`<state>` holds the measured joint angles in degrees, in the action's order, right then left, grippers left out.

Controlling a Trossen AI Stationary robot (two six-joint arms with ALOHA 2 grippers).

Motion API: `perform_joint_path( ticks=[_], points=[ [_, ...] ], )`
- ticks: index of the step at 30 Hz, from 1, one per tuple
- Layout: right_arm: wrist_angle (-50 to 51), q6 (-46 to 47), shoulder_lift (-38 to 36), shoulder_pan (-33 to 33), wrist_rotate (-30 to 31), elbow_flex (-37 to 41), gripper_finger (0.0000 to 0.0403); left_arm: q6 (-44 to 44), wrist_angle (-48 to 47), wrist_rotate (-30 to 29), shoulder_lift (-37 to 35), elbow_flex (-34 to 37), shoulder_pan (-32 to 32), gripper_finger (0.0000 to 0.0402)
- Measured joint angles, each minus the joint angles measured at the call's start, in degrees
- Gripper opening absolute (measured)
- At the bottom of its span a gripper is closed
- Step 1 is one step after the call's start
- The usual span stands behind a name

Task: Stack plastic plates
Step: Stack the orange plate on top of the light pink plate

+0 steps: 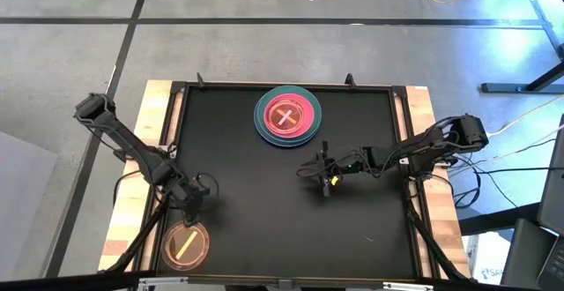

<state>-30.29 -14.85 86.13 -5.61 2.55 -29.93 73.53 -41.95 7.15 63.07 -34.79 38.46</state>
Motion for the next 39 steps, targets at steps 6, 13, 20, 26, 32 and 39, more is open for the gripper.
perform_joint_path(
  ticks=[6,13,20,26,32,39],
  points=[
    [-0.08,0.00,0.00,0.00,0.02,0.00,0.0152,1.09,6.86,0.95,2.72,2.15,2.69,0.0105],
    [-0.06,0.00,0.00,0.00,0.02,0.02,0.0152,-1.03,7.03,1.21,7.30,2.17,5.71,0.0105],
    [-0.06,-0.01,0.00,0.00,0.02,0.02,0.0152,-2.11,9.08,1.02,10.37,2.17,7.97,0.0105],
    [-0.06,-0.02,0.00,0.00,0.02,0.02,0.0152,-3.82,9.02,0.78,13.10,2.17,9.87,0.0105],
    [-0.06,-0.02,0.00,0.00,0.02,0.02,0.0152,-5.13,9.12,0.90,14.51,1.93,9.77,0.0103],
    [-0.06,-0.02,0.00,0.00,0.04,0.02,0.0152,-5.92,9.03,1.84,14.60,2.12,7.79,0.0042]
  ],
)
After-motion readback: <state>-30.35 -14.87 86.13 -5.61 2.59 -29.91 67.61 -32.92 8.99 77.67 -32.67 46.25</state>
